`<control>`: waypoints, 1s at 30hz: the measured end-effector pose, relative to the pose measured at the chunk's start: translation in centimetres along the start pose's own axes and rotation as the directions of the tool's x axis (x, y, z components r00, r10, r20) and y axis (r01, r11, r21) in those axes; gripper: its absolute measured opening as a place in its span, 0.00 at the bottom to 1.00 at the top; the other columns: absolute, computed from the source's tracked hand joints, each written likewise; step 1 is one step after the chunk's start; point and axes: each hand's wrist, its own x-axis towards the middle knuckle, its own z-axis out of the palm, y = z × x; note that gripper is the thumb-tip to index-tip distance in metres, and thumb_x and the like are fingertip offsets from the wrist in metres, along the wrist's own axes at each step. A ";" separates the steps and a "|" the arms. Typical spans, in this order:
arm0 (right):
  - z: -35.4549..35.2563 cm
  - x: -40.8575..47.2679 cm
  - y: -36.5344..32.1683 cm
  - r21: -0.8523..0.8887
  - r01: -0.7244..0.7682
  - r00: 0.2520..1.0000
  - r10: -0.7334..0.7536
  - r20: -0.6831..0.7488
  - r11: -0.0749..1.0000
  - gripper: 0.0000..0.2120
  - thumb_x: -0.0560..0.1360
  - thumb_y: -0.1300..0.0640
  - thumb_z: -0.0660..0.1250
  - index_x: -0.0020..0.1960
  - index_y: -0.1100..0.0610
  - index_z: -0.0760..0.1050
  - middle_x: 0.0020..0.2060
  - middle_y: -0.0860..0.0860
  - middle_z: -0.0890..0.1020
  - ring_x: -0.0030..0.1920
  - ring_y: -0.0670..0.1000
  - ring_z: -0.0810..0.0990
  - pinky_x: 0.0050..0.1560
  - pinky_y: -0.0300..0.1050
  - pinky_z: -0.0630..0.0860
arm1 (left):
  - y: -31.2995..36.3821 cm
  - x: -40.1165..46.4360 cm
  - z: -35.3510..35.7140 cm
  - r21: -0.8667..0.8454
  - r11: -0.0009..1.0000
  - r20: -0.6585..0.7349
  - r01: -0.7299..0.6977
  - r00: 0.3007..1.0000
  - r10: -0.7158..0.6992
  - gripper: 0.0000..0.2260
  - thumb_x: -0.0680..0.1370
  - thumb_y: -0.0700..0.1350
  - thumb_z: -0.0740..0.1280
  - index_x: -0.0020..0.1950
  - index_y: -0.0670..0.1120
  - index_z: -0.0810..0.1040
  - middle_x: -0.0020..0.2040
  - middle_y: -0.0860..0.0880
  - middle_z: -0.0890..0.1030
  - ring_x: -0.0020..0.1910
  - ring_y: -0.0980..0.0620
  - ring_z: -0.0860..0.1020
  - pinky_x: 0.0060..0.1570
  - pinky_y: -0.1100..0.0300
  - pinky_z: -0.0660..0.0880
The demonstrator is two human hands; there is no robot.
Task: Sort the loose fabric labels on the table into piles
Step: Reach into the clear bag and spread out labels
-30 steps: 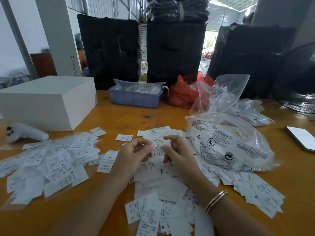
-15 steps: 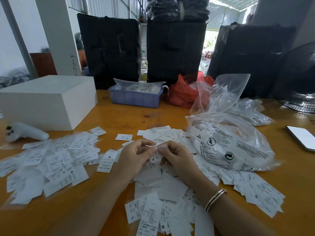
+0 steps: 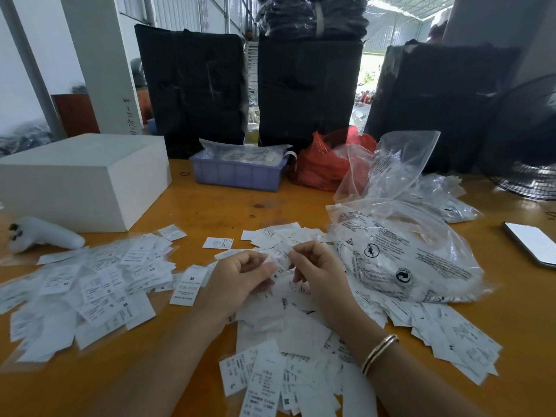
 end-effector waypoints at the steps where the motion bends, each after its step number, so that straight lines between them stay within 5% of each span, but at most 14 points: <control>1: 0.0 0.0 0.0 0.012 -0.003 1.000 0.003 -0.005 1.000 0.04 0.75 0.61 0.68 0.42 0.54 0.77 0.29 0.46 0.79 0.29 0.45 0.75 0.32 0.37 0.72 | 0.1 0.0 0.0 0.004 1.000 0.027 0.011 1.000 -0.011 0.08 0.71 0.46 0.73 0.49 0.49 0.81 0.39 0.53 0.85 0.37 0.56 0.83 0.34 0.69 0.76; 7: 0.6 -0.3 -0.1 -0.154 0.081 0.995 -0.070 0.076 0.985 0.10 0.74 0.62 0.69 0.39 0.48 0.78 0.29 0.42 0.81 0.29 0.41 0.74 0.31 0.35 0.71 | 0.1 -0.2 -0.2 0.129 0.992 0.032 -0.008 0.999 0.004 0.10 0.70 0.53 0.73 0.46 0.49 0.82 0.38 0.53 0.85 0.39 0.54 0.83 0.42 0.59 0.80; 12: 0.6 -0.4 -0.1 -0.296 0.197 0.980 -0.192 0.044 0.935 0.14 0.75 0.61 0.68 0.46 0.40 0.75 0.33 0.39 0.80 0.32 0.41 0.75 0.34 0.31 0.70 | 0.0 -0.3 -0.3 0.101 0.995 -0.002 0.008 1.000 -0.007 0.08 0.70 0.50 0.74 0.46 0.50 0.81 0.39 0.53 0.85 0.40 0.53 0.84 0.45 0.54 0.80; 18: 0.8 -0.4 0.3 -0.436 0.361 0.932 -0.319 0.170 0.824 0.05 0.75 0.56 0.66 0.46 0.51 0.81 0.37 0.40 0.81 0.35 0.40 0.76 0.35 0.29 0.69 | 0.1 -0.4 -0.4 0.158 0.987 0.003 -0.007 1.000 0.006 0.10 0.69 0.55 0.73 0.45 0.51 0.80 0.38 0.55 0.85 0.38 0.56 0.83 0.40 0.57 0.80; 23: 0.6 -0.7 -0.2 -0.532 0.420 0.908 -0.329 0.261 0.735 0.12 0.77 0.47 0.60 0.56 0.47 0.78 0.45 0.41 0.80 0.41 0.40 0.76 0.41 0.32 0.72 | 0.2 -0.2 -1.0 0.221 0.974 -0.080 -0.044 0.995 0.063 0.08 0.74 0.55 0.68 0.42 0.52 0.79 0.37 0.58 0.83 0.37 0.62 0.81 0.28 0.71 0.73; 26: -0.9 0.1 -1.7 -0.511 0.325 0.928 -0.371 0.013 0.795 0.12 0.76 0.48 0.58 0.56 0.45 0.74 0.43 0.39 0.77 0.40 0.38 0.75 0.40 0.32 0.73 | 0.5 -0.1 -2.0 0.150 0.989 -0.178 -0.018 0.983 0.045 0.11 0.74 0.56 0.68 0.43 0.49 0.80 0.38 0.51 0.83 0.34 0.58 0.82 0.26 0.67 0.74; 30: -5.9 3.4 -3.3 -0.509 0.145 0.853 -0.368 -0.370 0.848 0.08 0.78 0.61 0.62 0.54 0.55 0.78 0.46 0.47 0.80 0.38 0.40 0.74 0.38 0.28 0.71 | 0.1 1.0 -4.5 0.207 0.974 -0.406 0.090 0.914 0.002 0.07 0.75 0.53 0.68 0.49 0.52 0.75 0.42 0.58 0.77 0.40 0.57 0.76 0.30 0.62 0.70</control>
